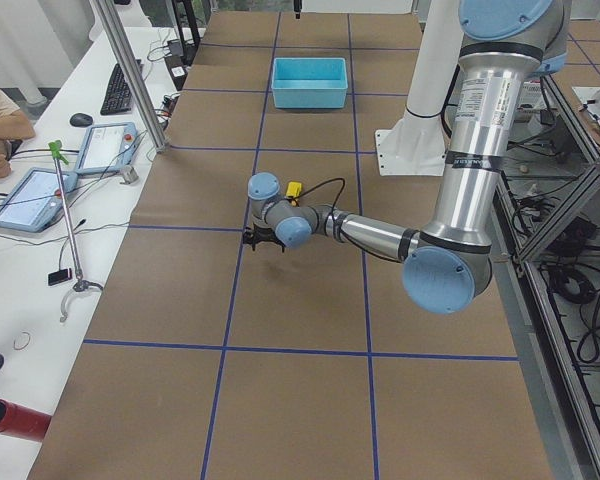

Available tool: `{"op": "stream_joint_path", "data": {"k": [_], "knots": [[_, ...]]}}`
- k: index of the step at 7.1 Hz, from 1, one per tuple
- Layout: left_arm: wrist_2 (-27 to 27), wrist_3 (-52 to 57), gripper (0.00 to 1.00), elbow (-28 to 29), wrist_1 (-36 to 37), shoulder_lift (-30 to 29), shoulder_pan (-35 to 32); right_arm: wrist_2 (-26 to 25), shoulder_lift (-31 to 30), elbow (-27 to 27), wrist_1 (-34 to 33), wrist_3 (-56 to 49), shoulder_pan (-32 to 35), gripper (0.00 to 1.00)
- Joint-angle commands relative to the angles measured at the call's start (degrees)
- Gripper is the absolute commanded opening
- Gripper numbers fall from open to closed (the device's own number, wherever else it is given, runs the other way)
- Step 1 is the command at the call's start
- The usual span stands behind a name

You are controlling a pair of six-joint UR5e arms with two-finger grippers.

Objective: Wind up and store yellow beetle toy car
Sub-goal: 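Open the left gripper to release the car and withdraw the left arm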

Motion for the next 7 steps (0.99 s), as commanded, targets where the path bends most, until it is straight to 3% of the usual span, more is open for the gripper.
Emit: {"op": "stream_joint_path", "data": {"k": [1,3,6,7], "knots": [[-0.7,-2.0,1.0,-0.3,5.6,-0.2,-5.1,0.2,-0.1,0.4,0.0,-0.2,0.0,1.0],[-8.1,-16.9,1.0,-0.5,10.8,0.1,-11.4,0.3,0.2,0.6,0.0,-0.2,0.0,1.0],[-8.4,-29.2,1.0,0.0,10.9,0.9,-15.7,0.4,5.3,1.9,-0.8,0.2,-0.1,1.0],[-8.2,-30.6,1.0,0.1,10.9,0.9,-17.3,0.2,5.4,5.6,-1.5,0.5,-0.9,1.0]]}}
